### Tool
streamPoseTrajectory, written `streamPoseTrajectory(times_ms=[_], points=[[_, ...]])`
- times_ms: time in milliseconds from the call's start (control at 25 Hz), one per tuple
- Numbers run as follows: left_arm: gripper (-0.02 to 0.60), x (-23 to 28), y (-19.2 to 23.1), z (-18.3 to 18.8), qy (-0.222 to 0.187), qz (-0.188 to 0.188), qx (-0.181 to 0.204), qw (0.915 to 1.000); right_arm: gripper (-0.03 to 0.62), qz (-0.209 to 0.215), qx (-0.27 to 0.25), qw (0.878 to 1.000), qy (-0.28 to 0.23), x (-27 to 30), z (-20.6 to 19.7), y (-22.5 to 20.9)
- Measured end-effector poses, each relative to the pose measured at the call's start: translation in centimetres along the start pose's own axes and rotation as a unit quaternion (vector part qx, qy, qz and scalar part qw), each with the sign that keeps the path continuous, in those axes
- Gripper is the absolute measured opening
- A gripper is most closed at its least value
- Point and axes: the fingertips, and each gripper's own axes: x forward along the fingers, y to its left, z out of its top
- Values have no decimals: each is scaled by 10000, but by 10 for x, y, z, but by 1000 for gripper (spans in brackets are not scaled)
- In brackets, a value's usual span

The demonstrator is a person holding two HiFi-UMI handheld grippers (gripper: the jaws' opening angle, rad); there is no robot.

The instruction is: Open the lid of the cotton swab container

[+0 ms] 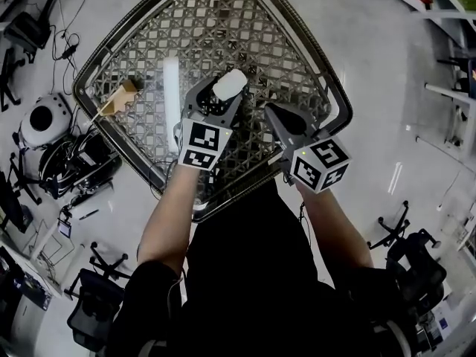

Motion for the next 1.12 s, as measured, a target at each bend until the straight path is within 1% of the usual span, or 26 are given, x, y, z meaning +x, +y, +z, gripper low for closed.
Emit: streamPoseTrajectory(times_ms=[400,600,720,880,960,1040,1120], points=[[229,12,2,-1,104,-93,395,9991,11,-56,40,9999,-118,-9,-4,8],[221,-1,-5,5,57,-286,469,9985,11,-117,-29,9996,-243,-21,8,16],[219,-11,-16,8,-51,-470,468,9978,11,-87,-154,9995,-266,-33,18,27],[219,-31,-20,33,-331,-648,554,9958,11,-87,-365,9985,-396,-42,38,35],[218,-47,-31,48,-437,-796,688,9935,12,-46,-444,9979,-480,-50,49,39],[218,-65,-43,64,-504,-948,904,9901,14,78,-592,9966,-564,-59,65,48],[218,-86,-56,78,-509,-1130,1038,9868,71,301,-777,9947,-598,-71,80,65]])
